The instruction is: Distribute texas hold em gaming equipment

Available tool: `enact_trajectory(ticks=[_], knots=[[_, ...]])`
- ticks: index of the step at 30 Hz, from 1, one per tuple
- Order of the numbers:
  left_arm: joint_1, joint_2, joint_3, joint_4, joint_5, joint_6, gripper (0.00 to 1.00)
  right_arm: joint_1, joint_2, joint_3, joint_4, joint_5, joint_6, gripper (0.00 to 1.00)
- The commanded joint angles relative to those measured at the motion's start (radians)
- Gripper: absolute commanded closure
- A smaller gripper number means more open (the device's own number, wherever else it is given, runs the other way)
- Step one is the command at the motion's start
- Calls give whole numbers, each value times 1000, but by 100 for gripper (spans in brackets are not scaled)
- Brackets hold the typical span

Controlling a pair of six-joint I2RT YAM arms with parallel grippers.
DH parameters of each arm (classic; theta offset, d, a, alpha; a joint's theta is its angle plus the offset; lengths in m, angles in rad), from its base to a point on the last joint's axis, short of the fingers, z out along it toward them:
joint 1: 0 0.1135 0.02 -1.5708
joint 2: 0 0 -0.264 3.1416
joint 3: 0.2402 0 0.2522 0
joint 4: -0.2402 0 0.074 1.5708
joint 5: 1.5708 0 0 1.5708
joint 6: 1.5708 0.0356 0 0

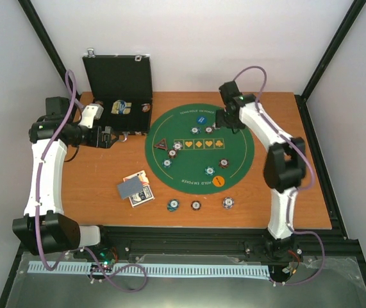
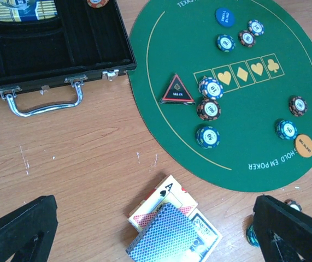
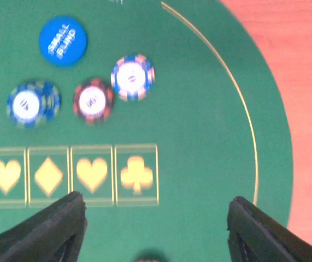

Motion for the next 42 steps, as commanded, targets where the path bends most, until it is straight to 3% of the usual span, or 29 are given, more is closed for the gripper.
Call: enact_trajectory(ticks=[1, 8, 14, 23, 34, 42], knots=[[6, -30, 21, 0, 11, 1, 0, 85, -306, -383, 102, 9, 34, 28], [7, -51, 2, -3, 15, 0, 0, 254, -644, -908, 176, 44, 167, 19], [7, -61, 2, -4, 11, 0, 0, 350, -826, -1138, 189, 17, 284, 18], [5, -64, 2, -5, 18, -9, 0, 412, -803, -1266, 255, -14, 340, 24], [7, -60, 4, -4, 16, -10, 0, 434, -784, -1289, 273, -18, 341, 39], [6, -57, 6, -4, 15, -10, 0, 438, -782, -1294, 260, -3, 342, 44]])
